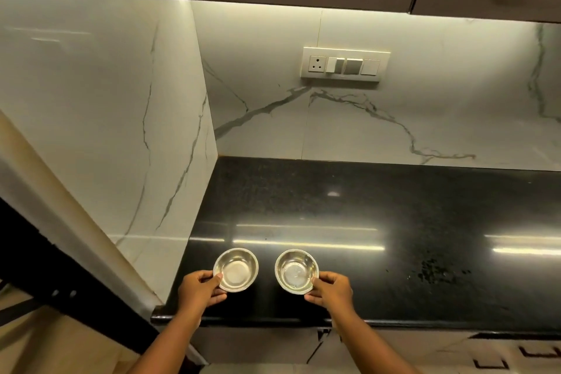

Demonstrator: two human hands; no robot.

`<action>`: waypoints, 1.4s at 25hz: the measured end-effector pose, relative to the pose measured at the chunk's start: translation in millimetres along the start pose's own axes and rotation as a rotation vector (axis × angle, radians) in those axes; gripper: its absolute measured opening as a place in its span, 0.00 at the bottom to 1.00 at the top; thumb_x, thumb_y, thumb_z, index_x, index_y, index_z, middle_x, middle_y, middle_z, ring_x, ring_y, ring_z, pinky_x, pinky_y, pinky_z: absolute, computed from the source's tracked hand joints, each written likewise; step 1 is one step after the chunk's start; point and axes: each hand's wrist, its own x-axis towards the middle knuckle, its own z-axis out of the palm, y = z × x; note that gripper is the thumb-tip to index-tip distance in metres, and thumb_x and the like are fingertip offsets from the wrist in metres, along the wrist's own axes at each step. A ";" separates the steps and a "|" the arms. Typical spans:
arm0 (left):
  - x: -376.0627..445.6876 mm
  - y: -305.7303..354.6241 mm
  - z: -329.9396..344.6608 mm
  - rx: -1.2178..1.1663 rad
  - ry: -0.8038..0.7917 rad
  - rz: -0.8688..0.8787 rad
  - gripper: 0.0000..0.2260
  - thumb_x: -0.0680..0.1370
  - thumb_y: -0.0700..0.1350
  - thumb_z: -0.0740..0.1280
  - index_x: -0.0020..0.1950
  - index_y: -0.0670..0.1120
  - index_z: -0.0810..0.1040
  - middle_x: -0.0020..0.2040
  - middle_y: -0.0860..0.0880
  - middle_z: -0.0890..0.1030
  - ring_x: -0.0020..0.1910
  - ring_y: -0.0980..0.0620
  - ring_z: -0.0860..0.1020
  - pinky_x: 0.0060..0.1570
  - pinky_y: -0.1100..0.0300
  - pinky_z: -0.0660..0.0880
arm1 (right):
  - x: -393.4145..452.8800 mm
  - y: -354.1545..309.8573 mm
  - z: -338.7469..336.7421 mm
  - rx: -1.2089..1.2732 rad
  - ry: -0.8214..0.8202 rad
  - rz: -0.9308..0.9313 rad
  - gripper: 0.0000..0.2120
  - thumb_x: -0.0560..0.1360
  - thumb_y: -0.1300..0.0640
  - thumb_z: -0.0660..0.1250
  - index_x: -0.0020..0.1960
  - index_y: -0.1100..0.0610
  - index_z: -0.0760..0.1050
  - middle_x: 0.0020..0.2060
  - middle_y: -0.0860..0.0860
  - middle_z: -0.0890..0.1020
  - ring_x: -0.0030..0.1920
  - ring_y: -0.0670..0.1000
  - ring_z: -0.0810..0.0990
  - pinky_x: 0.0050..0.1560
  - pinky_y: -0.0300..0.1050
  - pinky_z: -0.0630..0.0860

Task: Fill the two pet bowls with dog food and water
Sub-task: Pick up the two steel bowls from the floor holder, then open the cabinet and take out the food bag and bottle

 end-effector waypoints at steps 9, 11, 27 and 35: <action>42.0 1.4 -16.3 0.112 -0.166 0.014 0.10 0.75 0.38 0.72 0.55 0.36 0.79 0.44 0.35 0.83 0.40 0.40 0.85 0.38 0.52 0.84 | 2.7 13.0 44.5 0.043 0.097 0.032 0.04 0.77 0.68 0.70 0.48 0.61 0.80 0.44 0.61 0.85 0.40 0.58 0.86 0.34 0.44 0.84; 39.5 1.4 -15.7 0.118 -0.179 0.017 0.10 0.75 0.38 0.72 0.55 0.36 0.79 0.44 0.35 0.84 0.40 0.41 0.85 0.38 0.52 0.84 | 3.0 17.6 43.3 0.032 0.091 0.038 0.04 0.77 0.68 0.70 0.51 0.63 0.80 0.46 0.62 0.84 0.41 0.60 0.86 0.34 0.44 0.84; 56.6 61.7 8.5 0.503 -0.208 0.289 0.22 0.75 0.56 0.70 0.64 0.46 0.75 0.59 0.42 0.82 0.57 0.43 0.80 0.59 0.47 0.75 | -2.3 -9.9 2.5 -0.461 0.200 -0.286 0.15 0.75 0.51 0.74 0.59 0.55 0.81 0.44 0.50 0.83 0.46 0.49 0.83 0.50 0.50 0.84; -7.6 154.6 99.5 0.470 -0.292 0.640 0.19 0.77 0.51 0.69 0.66 0.49 0.74 0.60 0.45 0.79 0.59 0.47 0.78 0.57 0.50 0.75 | 1.4 -110.6 -45.0 -0.653 0.215 -0.660 0.18 0.76 0.47 0.71 0.64 0.48 0.77 0.53 0.46 0.82 0.54 0.45 0.80 0.53 0.43 0.79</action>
